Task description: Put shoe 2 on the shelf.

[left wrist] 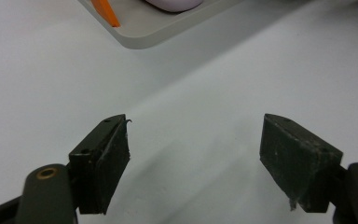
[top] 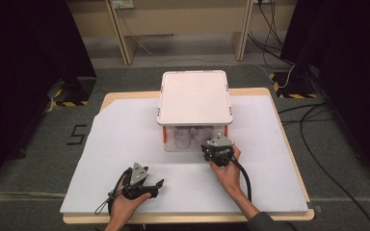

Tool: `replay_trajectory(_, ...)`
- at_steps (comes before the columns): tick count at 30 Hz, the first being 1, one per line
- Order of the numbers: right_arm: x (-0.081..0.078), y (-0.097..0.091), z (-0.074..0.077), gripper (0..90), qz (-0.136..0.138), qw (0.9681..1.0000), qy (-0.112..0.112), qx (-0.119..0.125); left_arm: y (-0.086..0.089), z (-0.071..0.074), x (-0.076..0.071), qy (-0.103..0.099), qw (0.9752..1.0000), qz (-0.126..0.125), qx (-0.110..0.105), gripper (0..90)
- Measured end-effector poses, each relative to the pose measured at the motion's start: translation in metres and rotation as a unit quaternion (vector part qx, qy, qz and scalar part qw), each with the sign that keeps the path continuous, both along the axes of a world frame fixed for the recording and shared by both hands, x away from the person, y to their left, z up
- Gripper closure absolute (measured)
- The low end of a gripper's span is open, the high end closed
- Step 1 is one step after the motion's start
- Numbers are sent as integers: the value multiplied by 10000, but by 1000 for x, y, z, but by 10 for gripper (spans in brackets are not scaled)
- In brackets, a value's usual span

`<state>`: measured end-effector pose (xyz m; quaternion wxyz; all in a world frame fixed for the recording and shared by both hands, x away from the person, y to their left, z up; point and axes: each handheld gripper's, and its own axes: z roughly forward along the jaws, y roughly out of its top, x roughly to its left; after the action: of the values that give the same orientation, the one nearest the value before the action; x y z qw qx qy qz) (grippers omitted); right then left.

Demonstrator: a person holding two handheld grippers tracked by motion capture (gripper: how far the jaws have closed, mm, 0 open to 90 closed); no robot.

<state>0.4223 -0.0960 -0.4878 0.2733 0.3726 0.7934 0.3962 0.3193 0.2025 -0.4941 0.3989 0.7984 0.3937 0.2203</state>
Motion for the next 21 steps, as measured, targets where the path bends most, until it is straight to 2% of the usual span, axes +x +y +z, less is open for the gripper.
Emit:
replay_trajectory(4, -2, -5, 3, 488, 61, 9999, 82, 133, 0, 0, 0, -3, 10000, -5, 3, 236)
replay_trajectory(7, -9, -10, 8, 449, 170, 9994, 176, 251, 0, 0, 0, -8, 10000, -8, 11, 236)
replay_trajectory(11, -16, -14, 12, 432, 294, 9983, 290, 418, 0, 1, 0, -6, 10000, -11, 10, 235)
replay_trajectory(16, -27, -22, 16, 390, 441, 9969, 438, 491, 0, 1, -1, -12, 10000, -20, -5, 235)
replay_trajectory(17, -33, -25, 17, 375, 462, 9962, 513, 523, 1, 1, -1, -4, 10000, -26, 3, 235)
replay_trajectory(21, -41, -31, 18, 351, 496, 9955, 586, 560, 1, 1, -1, -17, 10000, -19, -14, 235)
